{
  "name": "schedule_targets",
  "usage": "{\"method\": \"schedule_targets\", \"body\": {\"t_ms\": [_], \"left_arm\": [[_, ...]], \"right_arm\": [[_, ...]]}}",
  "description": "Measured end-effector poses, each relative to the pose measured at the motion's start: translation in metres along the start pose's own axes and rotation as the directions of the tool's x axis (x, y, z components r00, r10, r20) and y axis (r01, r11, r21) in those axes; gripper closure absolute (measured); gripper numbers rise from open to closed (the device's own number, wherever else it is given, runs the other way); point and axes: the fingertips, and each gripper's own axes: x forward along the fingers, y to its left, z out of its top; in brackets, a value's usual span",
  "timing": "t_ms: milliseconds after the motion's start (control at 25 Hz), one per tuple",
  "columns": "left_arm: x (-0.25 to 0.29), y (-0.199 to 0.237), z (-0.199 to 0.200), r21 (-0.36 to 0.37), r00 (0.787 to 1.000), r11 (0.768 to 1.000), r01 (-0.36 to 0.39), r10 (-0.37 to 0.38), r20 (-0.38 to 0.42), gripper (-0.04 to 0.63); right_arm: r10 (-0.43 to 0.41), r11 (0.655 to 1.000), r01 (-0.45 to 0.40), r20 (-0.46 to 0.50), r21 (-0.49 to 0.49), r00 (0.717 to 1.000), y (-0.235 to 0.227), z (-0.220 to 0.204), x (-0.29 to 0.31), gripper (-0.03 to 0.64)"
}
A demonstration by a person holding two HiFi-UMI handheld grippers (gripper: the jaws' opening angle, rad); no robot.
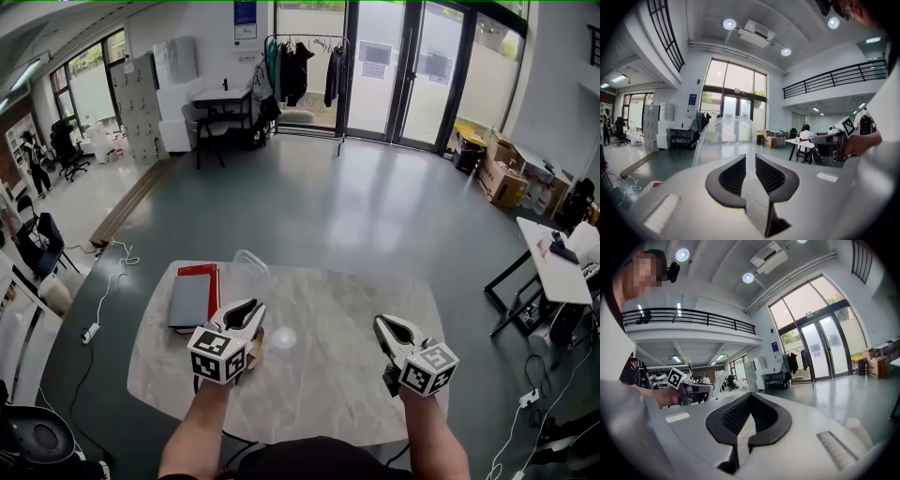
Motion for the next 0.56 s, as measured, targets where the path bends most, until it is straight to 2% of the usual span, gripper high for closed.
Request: {"method": "schedule_targets", "body": {"t_ms": [120,560], "left_arm": [[-0.0011,0.0011,0.0009,-0.020,1.000,1.000,0.002,-0.002,0.005,0.531],[0.0046,0.0067,0.0064,-0.013,1.000,1.000,0.005,-0.005,0.006,0.531]], "right_arm": [[0.003,1.000,-0.003,-0.008,0.005,1.000,0.0011,-0.0025,0.0026,0.604],[-0.002,1.000,0.002,-0.019,0.026,1.000,-0.0041,-0.0079,0.0101,0.604]]}}
